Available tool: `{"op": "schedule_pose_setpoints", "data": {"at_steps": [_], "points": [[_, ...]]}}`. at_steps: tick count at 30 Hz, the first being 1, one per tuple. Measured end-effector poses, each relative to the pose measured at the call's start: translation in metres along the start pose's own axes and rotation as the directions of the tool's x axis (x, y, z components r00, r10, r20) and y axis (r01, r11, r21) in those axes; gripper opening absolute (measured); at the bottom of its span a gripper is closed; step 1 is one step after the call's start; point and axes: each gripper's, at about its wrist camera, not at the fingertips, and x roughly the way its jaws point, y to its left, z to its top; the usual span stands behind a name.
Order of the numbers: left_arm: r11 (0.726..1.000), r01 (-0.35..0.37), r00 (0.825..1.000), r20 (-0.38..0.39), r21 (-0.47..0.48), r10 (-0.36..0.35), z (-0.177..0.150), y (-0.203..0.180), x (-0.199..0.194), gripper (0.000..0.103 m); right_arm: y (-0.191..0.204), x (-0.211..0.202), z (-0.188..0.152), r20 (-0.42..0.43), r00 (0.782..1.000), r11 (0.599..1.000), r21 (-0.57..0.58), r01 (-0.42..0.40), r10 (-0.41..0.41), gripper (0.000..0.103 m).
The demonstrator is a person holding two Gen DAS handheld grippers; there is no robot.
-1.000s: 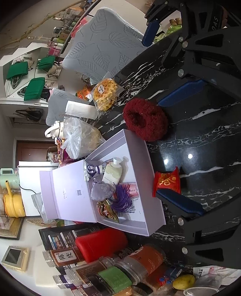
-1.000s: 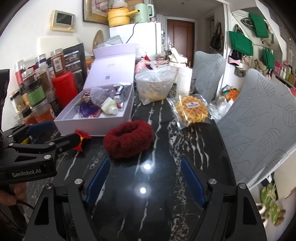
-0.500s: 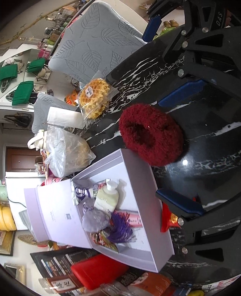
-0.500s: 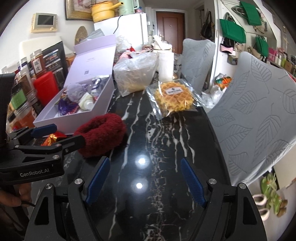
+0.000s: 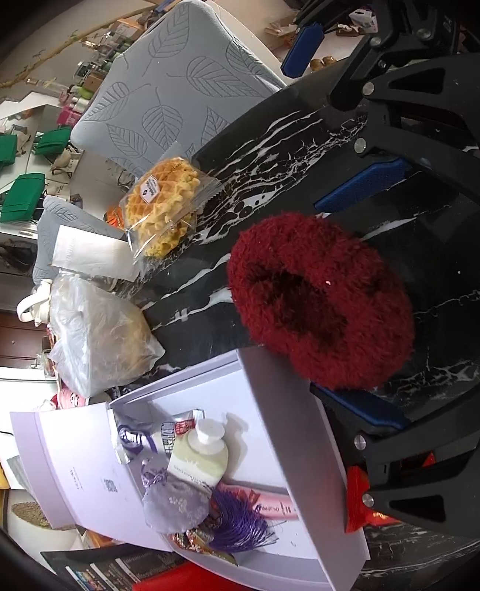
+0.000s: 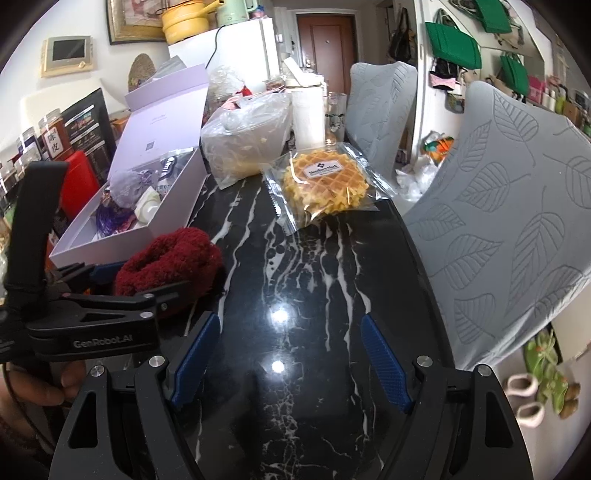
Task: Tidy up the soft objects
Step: 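Grasp the red fuzzy scrunchie with the left gripper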
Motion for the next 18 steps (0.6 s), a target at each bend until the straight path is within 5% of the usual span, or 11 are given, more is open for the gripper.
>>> {"op": "schedule_pose_setpoints", "data": {"at_steps": [6,18], "points": [[1.0,0.009,1.0,0.001,-0.009,-0.009,-0.001,0.001,0.006,0.049,0.0,-0.001,0.001,-0.002,1.0,1.0,0.01,0.002,-0.002,0.08],[1.0,0.01,0.993,0.117,0.023,-0.013,-0.009,0.008,-0.054,0.043,0.021,-0.015,0.002,0.018,1.0,1.0,-0.006,-0.017,0.017,0.08]]}}
